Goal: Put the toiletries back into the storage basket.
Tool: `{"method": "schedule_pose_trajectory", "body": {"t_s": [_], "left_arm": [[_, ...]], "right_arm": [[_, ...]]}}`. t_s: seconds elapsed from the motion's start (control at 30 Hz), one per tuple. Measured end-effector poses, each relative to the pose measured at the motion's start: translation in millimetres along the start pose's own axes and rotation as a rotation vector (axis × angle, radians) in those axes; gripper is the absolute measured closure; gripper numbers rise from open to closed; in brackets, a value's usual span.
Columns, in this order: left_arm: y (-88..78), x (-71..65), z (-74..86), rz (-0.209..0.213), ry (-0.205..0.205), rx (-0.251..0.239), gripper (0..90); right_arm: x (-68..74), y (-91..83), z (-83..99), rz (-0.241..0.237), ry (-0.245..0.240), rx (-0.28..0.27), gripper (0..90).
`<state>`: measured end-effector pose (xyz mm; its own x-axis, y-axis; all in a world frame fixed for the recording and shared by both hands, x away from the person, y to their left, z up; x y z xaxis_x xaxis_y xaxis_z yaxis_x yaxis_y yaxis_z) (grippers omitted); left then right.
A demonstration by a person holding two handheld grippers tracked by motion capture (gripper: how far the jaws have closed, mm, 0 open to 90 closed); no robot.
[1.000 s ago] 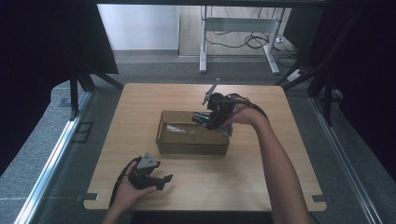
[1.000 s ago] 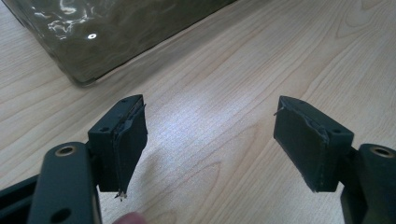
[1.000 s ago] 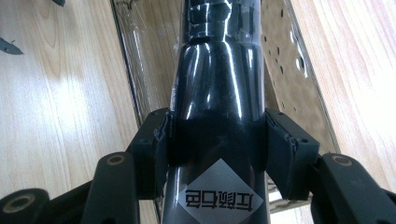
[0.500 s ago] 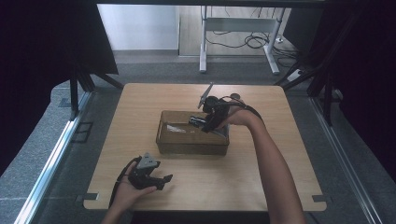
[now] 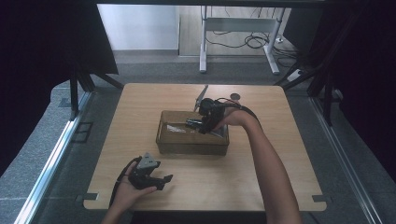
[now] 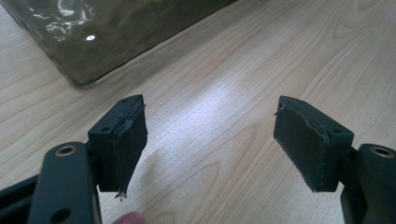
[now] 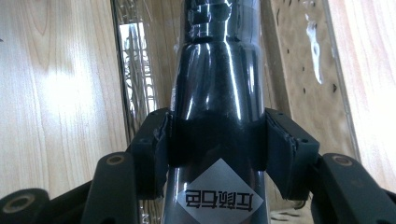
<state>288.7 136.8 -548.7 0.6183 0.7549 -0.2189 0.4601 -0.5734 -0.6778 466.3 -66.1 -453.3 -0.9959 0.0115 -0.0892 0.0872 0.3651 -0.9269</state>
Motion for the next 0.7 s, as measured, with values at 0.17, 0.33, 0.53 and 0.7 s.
{"method": "schedule_pose_trajectory", "body": {"t_s": [0.17, 0.33, 0.53, 0.7], "left_arm": [[-1.2, 1.7, -0.3, -0.004, 0.001, -0.003, 26.2], [0.2, 1.1, 0.5, -0.003, -0.002, 0.002, 26.2], [0.2, 1.1, 0.5, -0.003, -0.005, 0.002, 26.2], [0.7, 1.9, 0.6, -0.003, 0.0, 0.003, 26.2]], "right_arm": [[0.5, 8.8, 0.9, -0.014, -0.016, 0.009, 45.5], [0.2, 18.3, 4.3, -0.013, -0.025, 0.023, 45.4], [0.2, 28.4, 7.9, -0.029, -0.032, 0.03, 45.4], [0.7, 32.4, 12.0, -0.031, -0.034, 0.034, 45.4]]}}
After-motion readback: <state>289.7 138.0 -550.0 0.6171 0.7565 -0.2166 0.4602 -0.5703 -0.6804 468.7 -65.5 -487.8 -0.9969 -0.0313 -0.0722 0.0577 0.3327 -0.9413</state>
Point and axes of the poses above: each handheld gripper's, and its own axes: y roughly forward along the jaws, z roughly out of its underside, x roughly to its left, the point moved 5 cm from there along y, roughly forward along the jaws, and after that the axes turned 9 degrees about -y, right-handed, at the moved point
